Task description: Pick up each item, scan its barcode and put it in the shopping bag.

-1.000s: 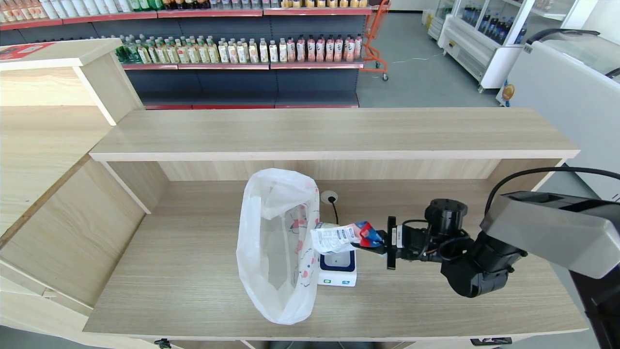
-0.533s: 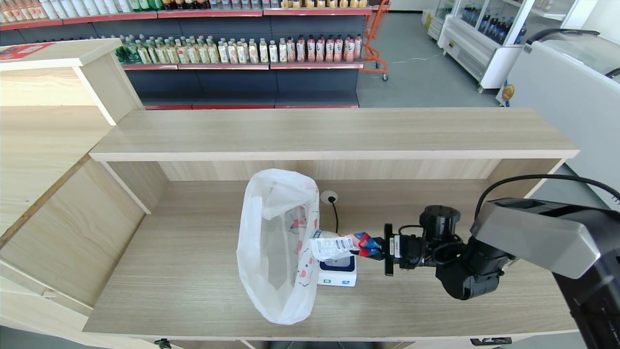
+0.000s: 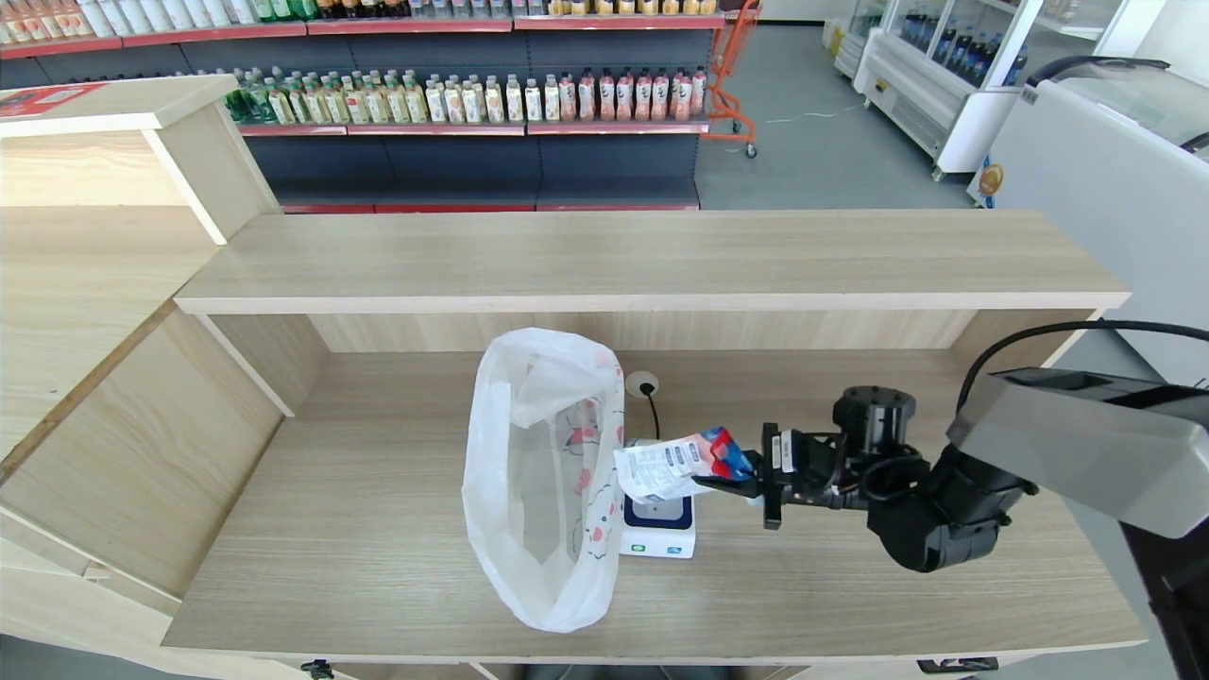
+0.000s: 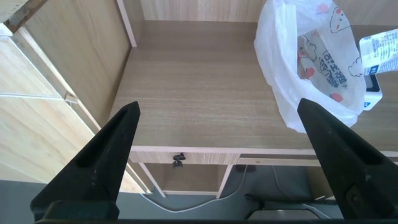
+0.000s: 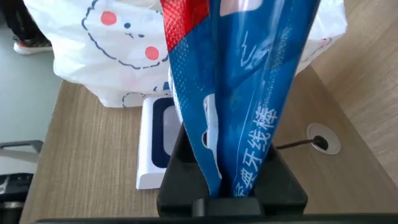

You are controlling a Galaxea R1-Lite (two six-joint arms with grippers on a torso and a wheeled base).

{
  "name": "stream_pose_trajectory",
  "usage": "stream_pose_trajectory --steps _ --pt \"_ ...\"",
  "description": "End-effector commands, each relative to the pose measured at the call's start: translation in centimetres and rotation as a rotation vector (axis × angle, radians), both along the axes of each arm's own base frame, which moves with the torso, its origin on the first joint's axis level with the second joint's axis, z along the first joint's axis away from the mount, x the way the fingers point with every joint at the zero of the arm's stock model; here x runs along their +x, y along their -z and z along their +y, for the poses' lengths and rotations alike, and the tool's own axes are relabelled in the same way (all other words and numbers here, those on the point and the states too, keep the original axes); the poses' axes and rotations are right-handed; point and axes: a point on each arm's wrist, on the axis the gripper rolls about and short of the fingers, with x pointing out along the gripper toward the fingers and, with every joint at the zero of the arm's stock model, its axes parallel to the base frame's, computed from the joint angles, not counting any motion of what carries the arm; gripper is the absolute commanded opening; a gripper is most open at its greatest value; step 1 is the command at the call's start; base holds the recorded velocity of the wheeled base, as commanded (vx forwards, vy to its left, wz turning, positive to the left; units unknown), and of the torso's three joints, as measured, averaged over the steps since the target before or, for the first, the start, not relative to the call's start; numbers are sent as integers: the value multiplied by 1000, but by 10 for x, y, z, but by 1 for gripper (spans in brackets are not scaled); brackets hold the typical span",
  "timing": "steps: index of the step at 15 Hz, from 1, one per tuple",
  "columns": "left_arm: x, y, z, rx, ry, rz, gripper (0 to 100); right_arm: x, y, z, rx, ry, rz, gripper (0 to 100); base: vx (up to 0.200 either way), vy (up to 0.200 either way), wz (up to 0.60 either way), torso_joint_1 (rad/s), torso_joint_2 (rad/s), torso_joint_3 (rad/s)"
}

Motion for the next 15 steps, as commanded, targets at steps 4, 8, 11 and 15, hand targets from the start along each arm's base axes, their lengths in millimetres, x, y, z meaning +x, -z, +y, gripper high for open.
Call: stream_pose_trajectory --steps 4,8,11,15 --pt "0 0 0 0 -1 -1 100 -81 -137 -57 215 414 533 0 0 0 0 0 0 0" --pt "0 0 0 0 1 -1 100 -142 -165 -36 468 760 1117 0 0 0 0 0 0 0" --pt "0 0 0 0 -1 -1 100 -171 -158 -34 525 860 1253 0 0 0 0 0 0 0" --pt "0 0 0 0 1 -1 100 -185 -161 -36 524 851 1236 0 0 0 0 0 0 0"
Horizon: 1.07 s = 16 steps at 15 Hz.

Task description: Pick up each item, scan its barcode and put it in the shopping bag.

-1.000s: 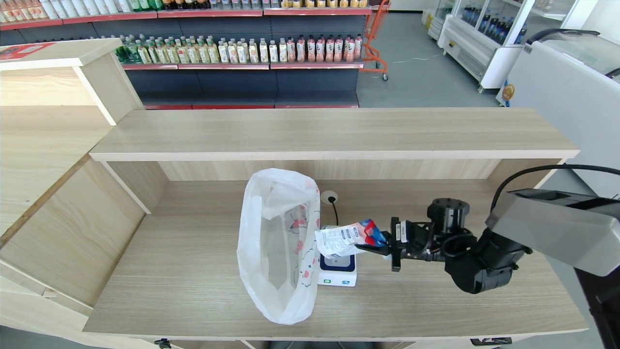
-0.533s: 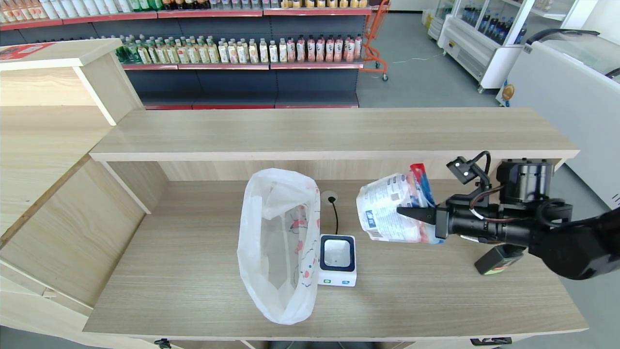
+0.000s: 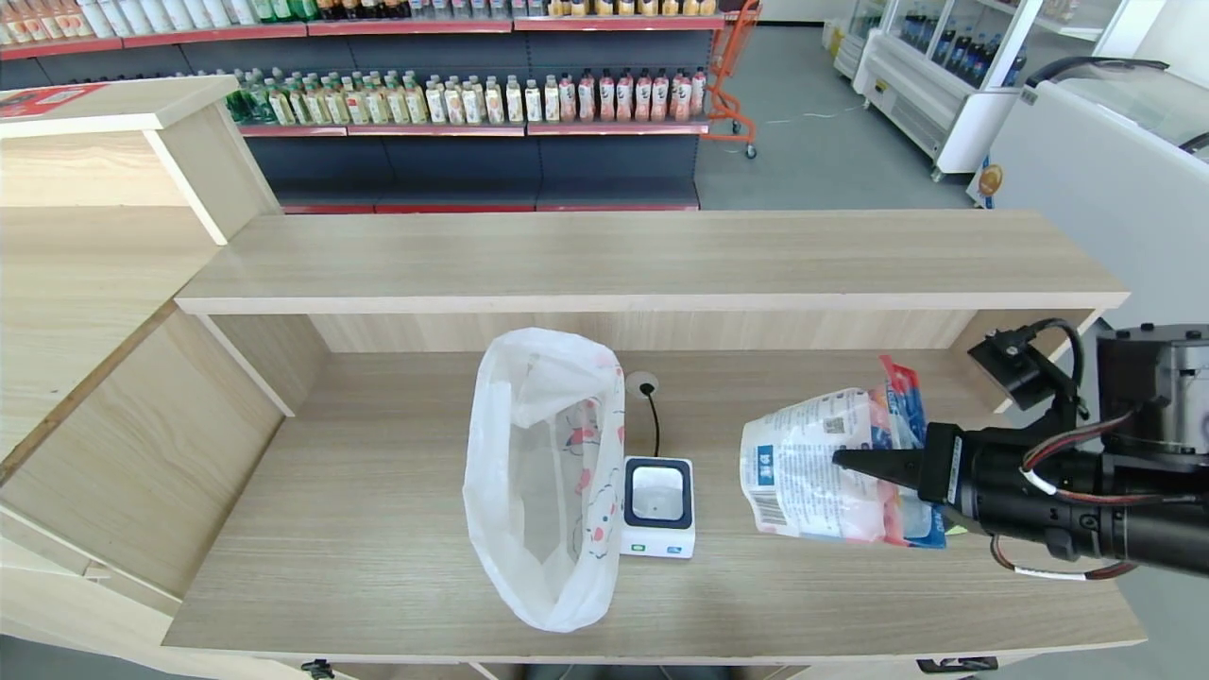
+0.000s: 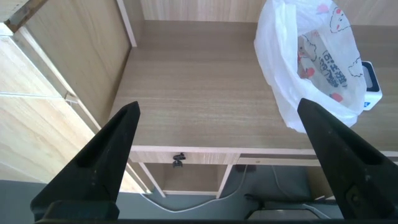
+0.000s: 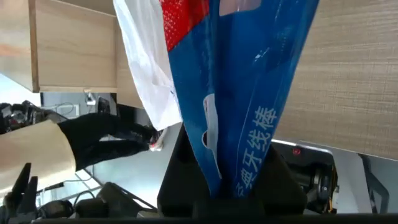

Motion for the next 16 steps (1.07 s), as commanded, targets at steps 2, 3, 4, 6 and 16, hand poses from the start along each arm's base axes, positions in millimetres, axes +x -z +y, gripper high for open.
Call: stream_pose_trajectory --steps 2,3,4,6,16 --pt "0 0 0 0 -1 -1 100 -12 -9 -3 3 -6 -29 0 0 0 0 0 0 0" --pt "0 0 0 0 1 -1 100 -15 -9 -4 0 -7 -19 0 0 0 0 0 0 0" --pt "0 0 0 1 -1 -1 100 -15 -9 -5 -4 -6 -10 0 0 0 0 0 0 0" --pt "0 0 0 -5 -1 0 100 -16 -10 -5 -4 -7 -9 0 0 200 0 2 2 0" --pt "0 0 0 1 -1 -1 100 7 2 16 -134 -45 82 0 0 120 0 3 3 0"
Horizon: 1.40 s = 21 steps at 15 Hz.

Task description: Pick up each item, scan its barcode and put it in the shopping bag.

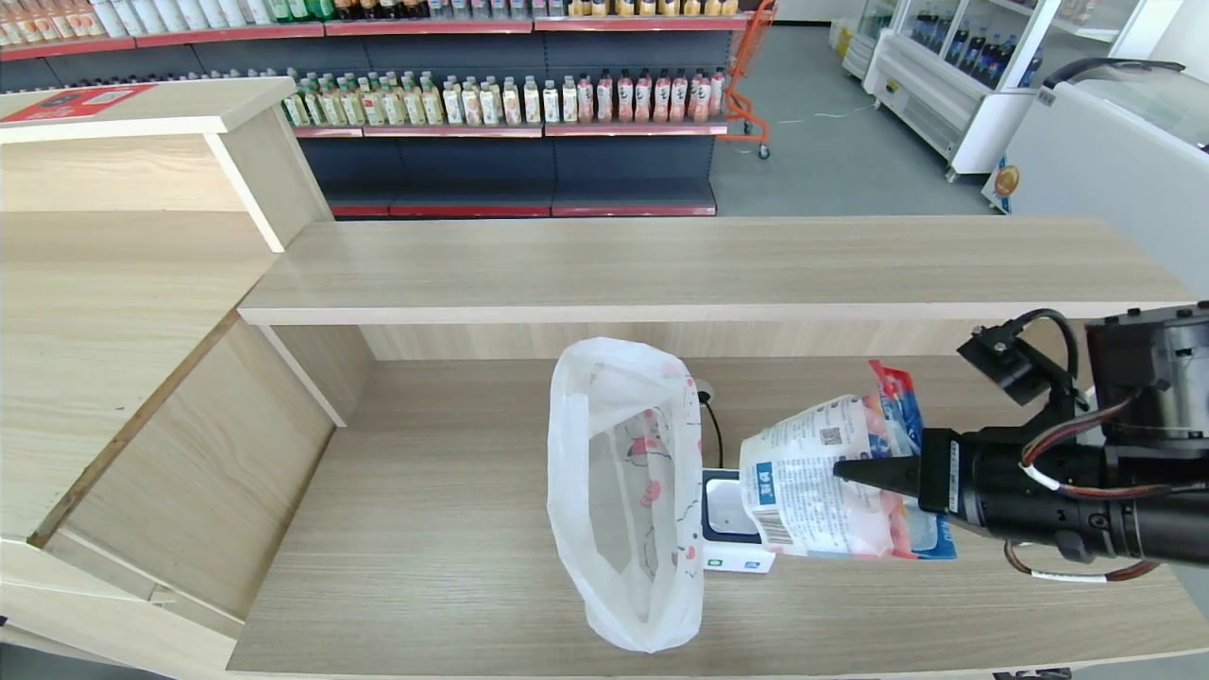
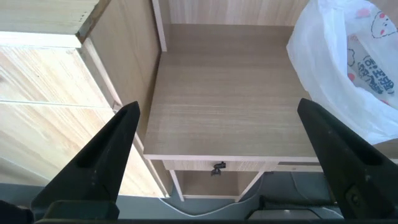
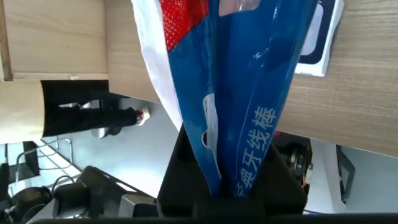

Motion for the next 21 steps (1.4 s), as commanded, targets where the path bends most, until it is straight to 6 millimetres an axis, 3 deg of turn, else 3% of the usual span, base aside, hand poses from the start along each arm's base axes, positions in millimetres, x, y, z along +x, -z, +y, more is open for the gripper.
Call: stream_pose_trajectory --steps 1,3,6,8,13,21 --pt "0 0 0 -1 0 -2 100 20 17 9 -64 -6 46 0 0 0 0 0 0 0" --pt "0 0 0 -1 2 -2 100 40 28 18 -114 41 61 0 0 0 0 0 0 0" --pt "0 0 0 -1 2 -2 100 91 38 45 -131 56 59 0 0 0 0 0 0 0" --pt "0 0 0 -1 0 0 100 107 37 64 -113 31 39 0 0 0 0 0 0 0" --pt "0 0 0 -1 0 -2 100 125 46 107 -92 -58 29 0 0 0 0 0 0 0" --pt "0 0 0 -1 0 0 100 140 99 127 -205 -120 -25 0 0 0 0 0 0 0"
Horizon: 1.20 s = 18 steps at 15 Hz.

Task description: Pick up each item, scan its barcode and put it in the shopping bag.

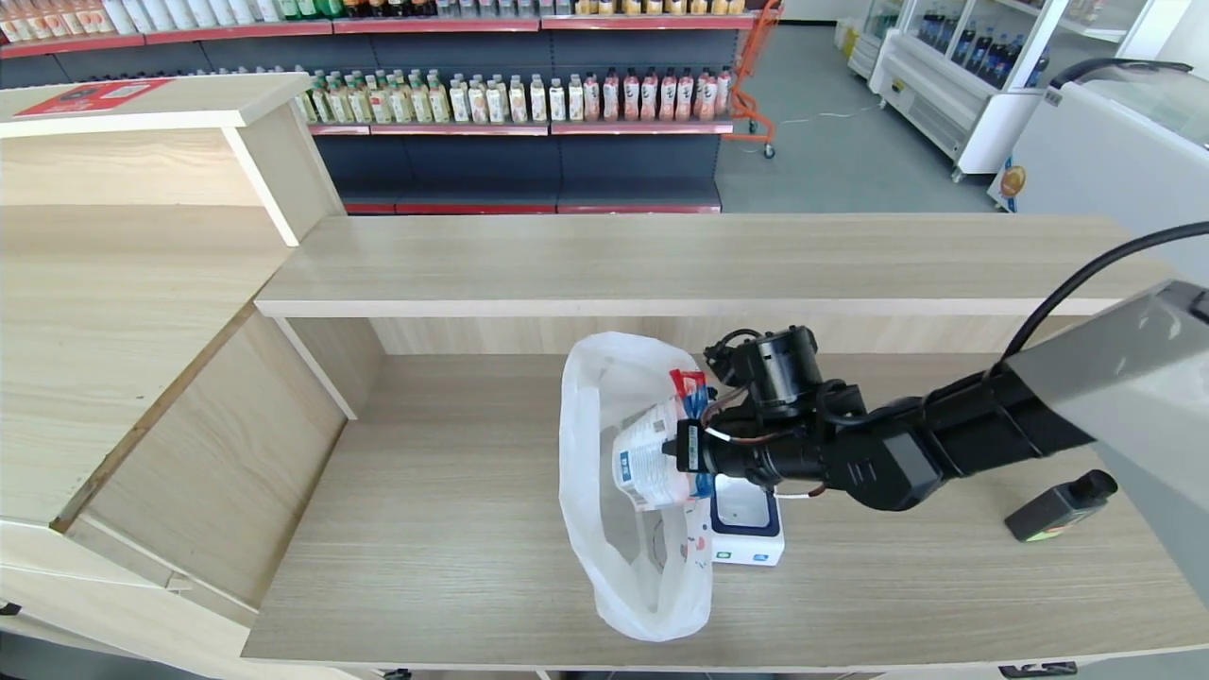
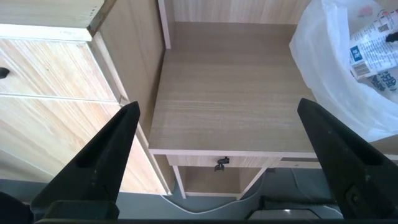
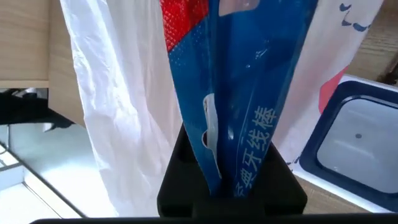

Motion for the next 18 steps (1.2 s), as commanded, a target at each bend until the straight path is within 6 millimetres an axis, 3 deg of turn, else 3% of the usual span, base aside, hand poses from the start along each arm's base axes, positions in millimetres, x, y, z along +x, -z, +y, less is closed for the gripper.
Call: stream_pose_trajectory --steps 1,3,4,9,13,16,18 --pt "0 0 0 0 0 -1 100 1 20 8 -27 -28 8 0 0 0 0 0 0 0" --pt "0 0 0 0 0 1 100 2 26 14 -32 -44 0 0 0 0 0 0 0 0" --pt "0 0 0 0 0 -1 100 2 29 14 -43 -50 -4 100 0 0 0 0 0 0" --pt "0 0 0 0 0 -1 100 5 8 14 78 -56 -64 100 0 0 0 0 0 0" --pt "0 0 0 0 0 -1 100 -7 -24 -20 202 51 -16 100 0 0 0 0 0 0" --pt "0 0 0 0 2 -1 100 -55 -68 -69 261 44 -40 100 0 0 0 0 0 0" --pt "0 0 0 0 0 1 100 -89 -96 -108 202 78 -110 100 0 0 0 0 0 0"
